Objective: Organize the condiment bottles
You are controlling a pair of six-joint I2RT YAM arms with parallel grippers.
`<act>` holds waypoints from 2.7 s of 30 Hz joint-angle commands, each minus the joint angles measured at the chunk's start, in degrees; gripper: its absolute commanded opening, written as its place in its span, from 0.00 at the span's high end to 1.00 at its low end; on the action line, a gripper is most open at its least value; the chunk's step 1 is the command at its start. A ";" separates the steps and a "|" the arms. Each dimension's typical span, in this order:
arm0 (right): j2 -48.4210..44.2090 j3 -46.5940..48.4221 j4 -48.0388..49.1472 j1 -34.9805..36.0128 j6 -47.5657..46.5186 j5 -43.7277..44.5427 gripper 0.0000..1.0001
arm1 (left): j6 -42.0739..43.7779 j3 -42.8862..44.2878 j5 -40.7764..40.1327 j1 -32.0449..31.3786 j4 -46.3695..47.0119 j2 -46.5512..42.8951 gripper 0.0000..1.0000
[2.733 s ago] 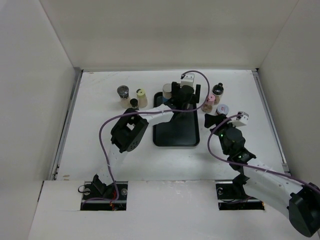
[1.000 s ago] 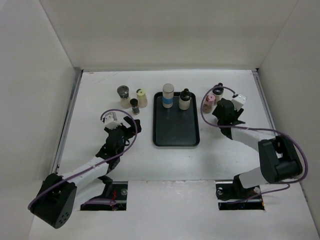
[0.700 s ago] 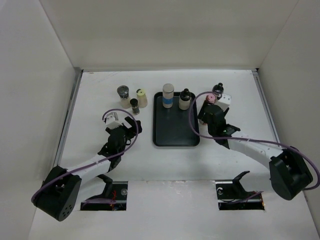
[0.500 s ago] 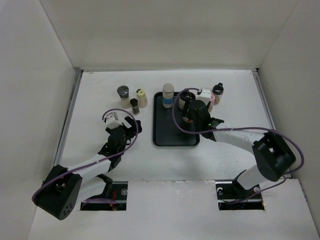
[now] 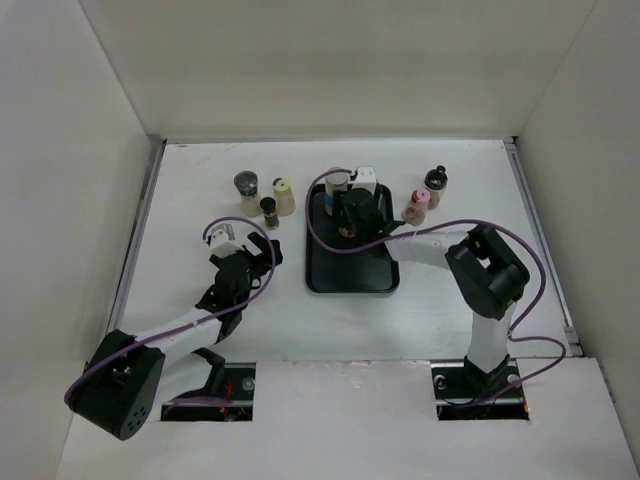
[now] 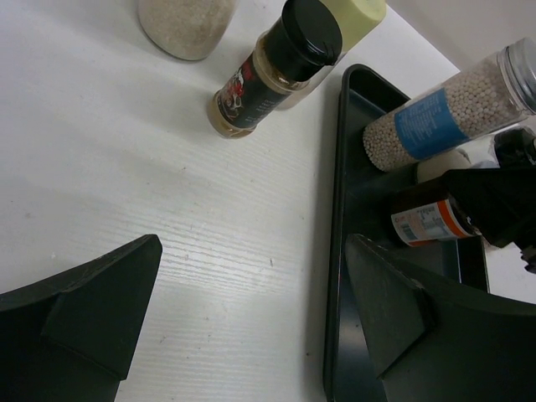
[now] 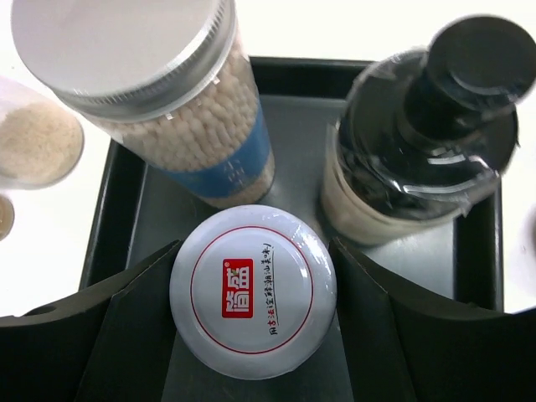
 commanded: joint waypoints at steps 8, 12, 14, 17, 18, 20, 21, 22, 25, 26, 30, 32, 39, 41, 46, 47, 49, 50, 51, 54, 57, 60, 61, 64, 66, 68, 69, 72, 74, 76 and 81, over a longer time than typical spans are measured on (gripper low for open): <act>1.31 4.20 9.67 -1.05 -2.34 0.05 0.21 | 1.43 0.66 -2.30 0.55 2.66 -0.45 0.07; -2.29 2.27 8.70 -0.70 -2.34 -1.88 0.13 | 2.22 1.63 -2.39 0.55 1.34 -0.89 0.08; -5.97 0.08 8.00 0.00 -1.91 -2.23 0.09 | 2.66 3.38 -2.83 0.55 -1.81 -1.94 0.08; -10.98 -3.00 6.15 1.58 -1.03 -2.06 0.06 | 2.84 6.10 -4.93 -0.32 -5.86 -2.56 0.09; -13.52 -4.92 5.72 2.37 -0.33 -1.88 0.06 | 3.19 7.24 -5.64 -0.67 -6.65 -2.13 0.09; -17.22 -8.09 5.36 3.34 0.81 -1.88 0.05 | 4.24 9.79 -6.61 -1.20 -8.06 -0.46 0.10; -20.02 -10.54 5.27 3.95 1.78 -1.88 0.05 | 5.38 12.07 -6.78 -1.46 -9.46 1.29 0.11; -21.62 -12.13 5.36 4.13 2.57 -2.06 0.05 | 6.09 13.57 -6.87 -1.64 -10.34 2.44 0.11; -27.59 -18.80 6.94 5.01 5.91 -2.58 0.18 | 9.33 18.75 -7.22 -2.43 -12.37 7.62 0.16; -29.52 -21.26 7.64 5.36 6.96 -3.02 0.33 | 10.21 20.25 -7.83 -2.61 -12.72 9.55 0.16; -36.82 -30.76 12.38 7.47 10.57 -3.99 0.68 | 13.55 26.23 -11.52 -2.26 -13.52 16.58 0.16; -39.11 -33.93 13.36 7.91 11.01 -4.87 0.66 | 15.22 28.34 -13.11 -2.08 -13.08 19.48 0.17; -41.41 -40.00 16.52 7.21 11.01 -7.41 0.41 | 17.60 34.41 -14.52 -1.38 -10.63 28.28 0.28; -42.02 -40.71 16.96 6.33 11.10 -8.73 0.38 | 18.39 35.81 -14.61 -1.20 -9.56 30.39 0.31; -41.94 -41.33 17.49 5.01 11.28 -9.53 0.36 | 19.45 39.59 -15.57 -1.03 -9.12 34.17 0.39; -42.02 -41.50 17.75 5.01 11.28 -9.62 0.35 | 19.54 40.21 -15.66 -1.03 -9.04 35.05 0.41; -42.20 -41.85 18.02 4.93 11.37 -9.44 0.33 | 19.63 41.35 -15.66 -1.03 -8.77 36.54 0.45; -42.20 -41.85 18.02 4.66 11.37 -9.35 0.32 | 19.71 41.79 -15.66 -0.94 -8.68 37.16 0.49; -42.11 -41.94 18.02 4.31 11.37 -9.35 0.31 | 19.72 42.06 -15.66 -0.85 -8.68 37.69 0.55; -42.55 -42.20 18.02 4.13 11.54 -9.18 0.29 | 19.72 41.62 -15.84 -0.85 -8.33 37.43 0.72; -43.43 -42.99 18.45 3.17 11.89 -8.22 0.28 | 19.89 39.70 -15.58 -2.08 -9.47 32.71 0.79; -43.96 -43.52 18.46 2.55 12.60 -8.04 0.26 | 20.33 36.36 -16.19 -3.83 -10.09 25.32 0.80; -44.04 -43.70 18.54 2.46 12.60 -7.95 0.26 | 20.42 35.39 -16.19 -4.27 -10.44 22.95 0.80; -44.22 -43.88 18.54 1.76 13.03 -7.68 0.26 | 19.63 34.15 -15.75 -6.64 -12.89 17.67 0.80; -44.48 -44.14 18.54 1.58 13.21 -7.60 0.26 | 19.10 34.24 -15.49 -8.92 -13.34 16.52 0.80; -45.01 -44.40 18.54 1.24 13.30 -7.07 0.26 | 18.66 35.55 -14.79 -11.56 -13.52 17.38 0.80; -45.01 -44.58 18.54 0.97 13.39 -6.63 0.25 | 18.66 36.60 -14.35 -12.79 -13.60 18.35 0.80; -45.36 -45.02 18.37 0.09 13.74 -6.19 0.24 | 18.66 39.24 -13.73 -15.43 -13.08 21.95 0.80; -46.15 -45.28 18.19 0.09 13.83 -5.93 0.23 | 18.66 40.47 -13.99 -16.32 -12.38 24.76 0.80; -46.94 -45.89 18.54 -0.61 13.83 -5.40 0.22 | 18.66 41.70 -13.64 -16.76 -11.50 27.48 0.80; -47.47 -46.16 18.19 -1.32 13.92 -5.05 0.22 | 18.75 42.33 -13.20 -17.99 -8.34 33.20 0.80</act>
